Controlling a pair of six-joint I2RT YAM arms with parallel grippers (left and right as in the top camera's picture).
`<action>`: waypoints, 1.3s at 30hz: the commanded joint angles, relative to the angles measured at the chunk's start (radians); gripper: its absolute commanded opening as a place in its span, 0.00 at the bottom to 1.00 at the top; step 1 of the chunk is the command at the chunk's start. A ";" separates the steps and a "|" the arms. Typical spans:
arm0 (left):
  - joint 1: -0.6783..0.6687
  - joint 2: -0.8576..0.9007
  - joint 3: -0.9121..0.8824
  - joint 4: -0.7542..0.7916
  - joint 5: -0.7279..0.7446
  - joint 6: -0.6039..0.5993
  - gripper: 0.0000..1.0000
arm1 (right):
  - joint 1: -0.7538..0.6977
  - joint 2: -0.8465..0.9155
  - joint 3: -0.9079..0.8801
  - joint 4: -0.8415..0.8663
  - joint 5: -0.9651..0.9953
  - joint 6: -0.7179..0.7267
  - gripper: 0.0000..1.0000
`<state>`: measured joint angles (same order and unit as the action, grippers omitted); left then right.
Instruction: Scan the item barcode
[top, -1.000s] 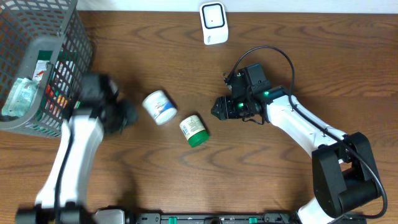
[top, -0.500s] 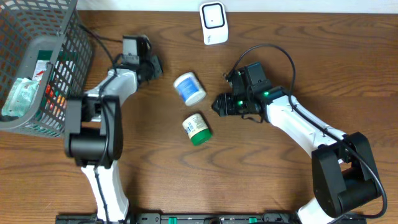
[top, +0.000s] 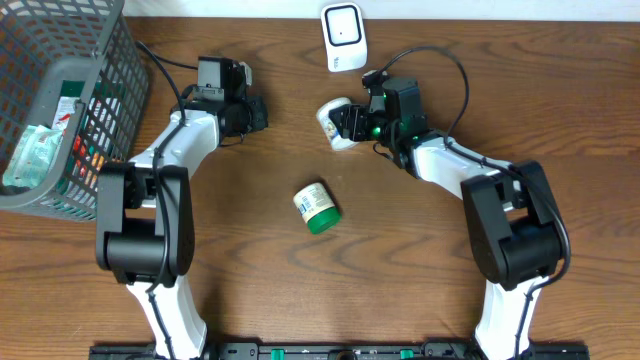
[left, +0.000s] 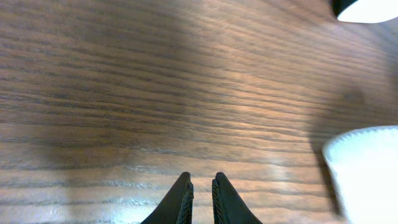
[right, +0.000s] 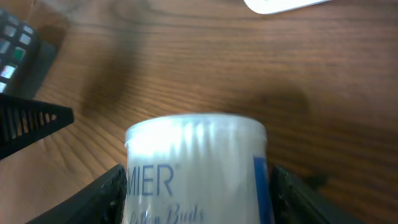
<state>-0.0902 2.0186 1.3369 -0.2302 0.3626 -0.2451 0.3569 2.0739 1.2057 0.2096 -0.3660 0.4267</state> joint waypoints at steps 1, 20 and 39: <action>0.000 -0.044 0.003 -0.016 0.011 0.035 0.15 | 0.003 0.024 0.009 -0.032 0.017 -0.019 0.60; -0.007 -0.117 0.002 -0.146 0.012 0.034 0.21 | -0.009 -0.198 0.010 -0.271 0.042 -0.156 0.72; -0.160 0.126 0.177 0.293 -0.100 -0.039 0.13 | -0.008 -0.169 0.010 -0.278 0.111 -0.154 0.76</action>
<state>-0.2584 2.1094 1.4895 0.0502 0.2855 -0.2493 0.3565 1.8915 1.2163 -0.0669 -0.2668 0.2867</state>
